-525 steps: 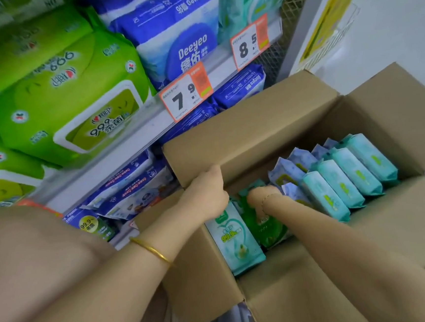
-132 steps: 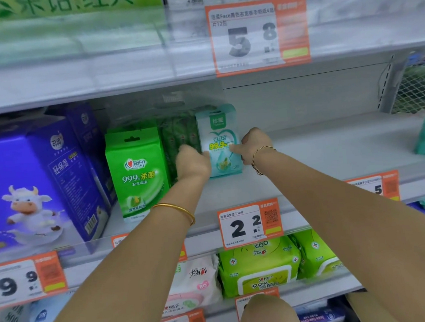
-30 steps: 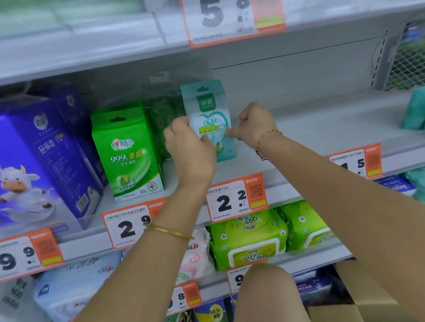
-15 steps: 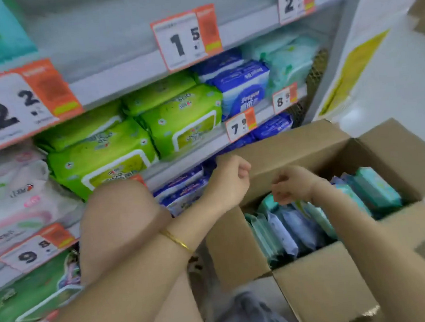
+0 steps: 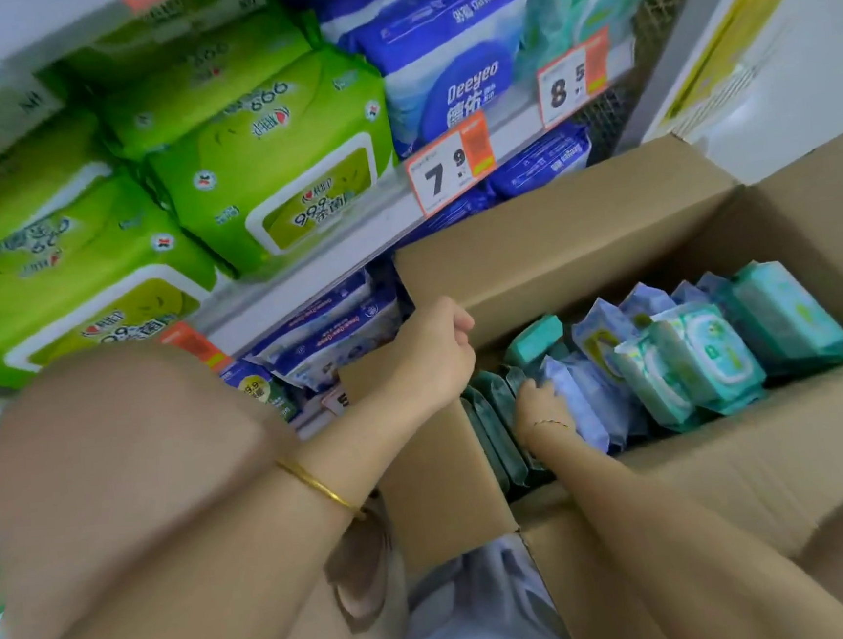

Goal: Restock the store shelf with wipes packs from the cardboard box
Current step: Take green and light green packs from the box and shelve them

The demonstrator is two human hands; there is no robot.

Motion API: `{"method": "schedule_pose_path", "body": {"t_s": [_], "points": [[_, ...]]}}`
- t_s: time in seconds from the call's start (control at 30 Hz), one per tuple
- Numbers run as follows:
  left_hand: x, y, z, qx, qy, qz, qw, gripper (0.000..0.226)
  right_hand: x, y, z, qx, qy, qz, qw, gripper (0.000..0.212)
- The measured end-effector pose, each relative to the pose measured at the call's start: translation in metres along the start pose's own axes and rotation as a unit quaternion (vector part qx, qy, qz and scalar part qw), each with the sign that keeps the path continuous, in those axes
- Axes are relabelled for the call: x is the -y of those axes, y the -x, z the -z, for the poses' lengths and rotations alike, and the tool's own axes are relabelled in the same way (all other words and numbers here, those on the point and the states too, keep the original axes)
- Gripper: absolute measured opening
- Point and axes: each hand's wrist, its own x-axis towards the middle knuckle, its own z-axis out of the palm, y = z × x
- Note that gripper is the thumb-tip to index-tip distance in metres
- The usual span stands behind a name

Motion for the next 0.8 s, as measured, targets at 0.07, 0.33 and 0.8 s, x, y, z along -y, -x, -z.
{"method": "schedule_pose_path", "body": {"t_s": [0.07,0.33,0.8], "points": [[0.001,-0.002,-0.002,0.013,0.0,0.008,1.0,0.025,-0.002,-0.004,-0.001,0.002,-0.015,-0.007,1.0,0.048],[0.0,-0.005,-0.007,0.031,0.001,0.017,0.999,0.027,-0.006,-0.022,-0.015,-0.022,-0.001,0.004,1.0,0.054],[0.002,-0.007,-0.007,0.03,0.022,0.014,0.999,0.027,-0.008,-0.028,-0.011,0.029,0.144,0.105,0.984,0.062]]}}
